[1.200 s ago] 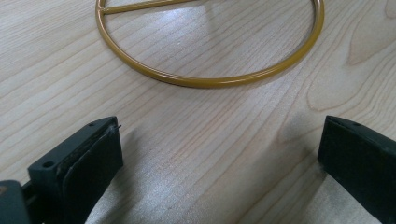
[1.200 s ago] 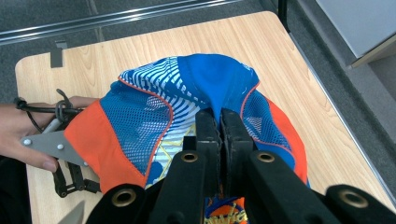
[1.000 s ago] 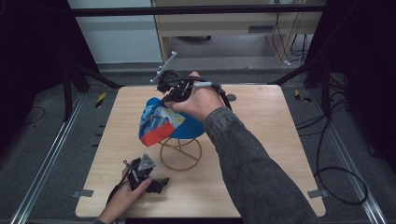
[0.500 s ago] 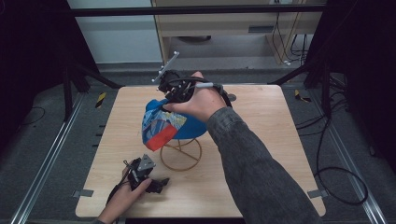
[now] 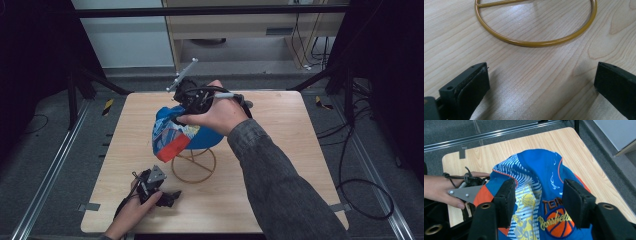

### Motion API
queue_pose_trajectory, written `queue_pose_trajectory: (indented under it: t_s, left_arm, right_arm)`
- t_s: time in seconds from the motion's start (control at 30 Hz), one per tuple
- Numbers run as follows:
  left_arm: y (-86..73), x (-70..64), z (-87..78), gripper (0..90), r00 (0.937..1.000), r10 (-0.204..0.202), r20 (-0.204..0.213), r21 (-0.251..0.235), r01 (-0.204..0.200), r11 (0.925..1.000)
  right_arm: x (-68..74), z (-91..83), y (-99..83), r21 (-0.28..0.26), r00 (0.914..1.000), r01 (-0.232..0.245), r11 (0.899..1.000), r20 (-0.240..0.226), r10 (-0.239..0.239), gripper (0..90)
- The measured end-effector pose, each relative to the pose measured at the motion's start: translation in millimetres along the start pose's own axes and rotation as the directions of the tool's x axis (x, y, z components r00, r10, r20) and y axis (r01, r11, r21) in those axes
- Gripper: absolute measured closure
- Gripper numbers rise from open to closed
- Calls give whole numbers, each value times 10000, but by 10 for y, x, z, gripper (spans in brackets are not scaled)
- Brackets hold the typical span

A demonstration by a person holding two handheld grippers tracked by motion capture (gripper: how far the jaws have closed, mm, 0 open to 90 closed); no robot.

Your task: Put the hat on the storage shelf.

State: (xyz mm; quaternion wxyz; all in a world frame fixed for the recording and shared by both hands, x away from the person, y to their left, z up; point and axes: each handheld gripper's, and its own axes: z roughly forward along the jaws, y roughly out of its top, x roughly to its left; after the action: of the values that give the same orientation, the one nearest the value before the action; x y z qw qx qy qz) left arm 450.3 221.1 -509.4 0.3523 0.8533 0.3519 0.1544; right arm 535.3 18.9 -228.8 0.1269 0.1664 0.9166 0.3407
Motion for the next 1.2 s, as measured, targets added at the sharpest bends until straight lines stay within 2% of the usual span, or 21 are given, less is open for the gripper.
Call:
queue_pose_trajectory:
  t_s: [0.37,0.6,0.67,1.03,1.2]
  left_arm:
    - [0,2,0,0,10000,7,15,-5,-7,10000]
    - [0,2,1,0,10000,4,3,-21,-4,10000]
    - [-1,1,1,0,10000,-11,18,-22,11,10000]
    - [0,1,1,0,10000,-6,13,-24,6,10000]
    - [0,1,1,0,10000,2,5,-24,-2,10000]
  right_arm:
    - [-10,-106,-103,-230,9992,-359,9991,141,363,291]
    - [26,-137,-138,-178,9991,-373,9991,194,376,193]
    - [22,-139,-150,-114,9990,-310,9995,329,313,157]
    - [1,-282,-259,-147,9969,-444,9989,641,453,81]
    - [3,-352,-284,-308,9965,-570,9979,587,587,76]
